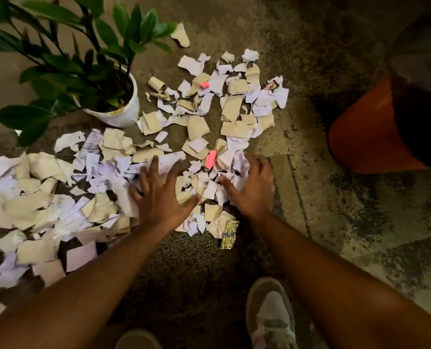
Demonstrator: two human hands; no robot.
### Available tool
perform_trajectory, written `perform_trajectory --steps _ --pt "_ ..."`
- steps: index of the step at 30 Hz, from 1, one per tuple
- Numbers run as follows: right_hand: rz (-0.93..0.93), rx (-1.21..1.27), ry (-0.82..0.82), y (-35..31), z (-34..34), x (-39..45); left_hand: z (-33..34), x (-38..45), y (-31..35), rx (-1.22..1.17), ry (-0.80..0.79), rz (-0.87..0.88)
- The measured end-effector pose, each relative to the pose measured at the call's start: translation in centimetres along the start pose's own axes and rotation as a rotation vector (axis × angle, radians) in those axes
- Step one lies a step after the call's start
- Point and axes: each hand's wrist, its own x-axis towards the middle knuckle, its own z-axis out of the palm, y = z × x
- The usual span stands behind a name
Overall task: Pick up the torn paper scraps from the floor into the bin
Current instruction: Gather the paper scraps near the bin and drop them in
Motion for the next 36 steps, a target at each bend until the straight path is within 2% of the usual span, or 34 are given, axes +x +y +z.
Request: perform_trajectory --steps 3,6,10,14,17,22,29,36 --pt "-0.137 -0.076 -0.394 -0.1 -1.2 1.9 0.1 0.4 -0.1 -0.001 -0.146 0.065" --pt "-0.274 -0.235 -0.538 -0.9 -1.8 1.3 0.3 0.3 0.4 0.045 -0.262 0.165" --pt "-0.247 -0.36 -0.507 -0.9 -1.7 -1.4 0.4 -0.3 1.1 0.139 -0.299 0.261" --pt "-0.226 -0.421 -0.453 -1.4 -1.3 -2.2 0.3 -0.1 1.5 0.172 -0.258 0.229" --pt "-0.253 -0.357 -0.373 -1.9 -0.9 -2.2 0.2 0.1 1.5 0.153 -0.232 0.211" --pt "-0.279 -0.257 -0.328 -2.0 -0.1 -2.1 0.3 0.4 1.8 0.105 -0.151 0.225" --pt "-0.218 0.022 -0.201 -2.2 -0.3 -1.5 -0.6 1.0 1.9 -0.082 -0.076 0.229" --pt "-0.184 0.236 -0.059 -3.8 -3.4 0.0 -3.9 1.4 3.3 -0.291 0.006 0.199"
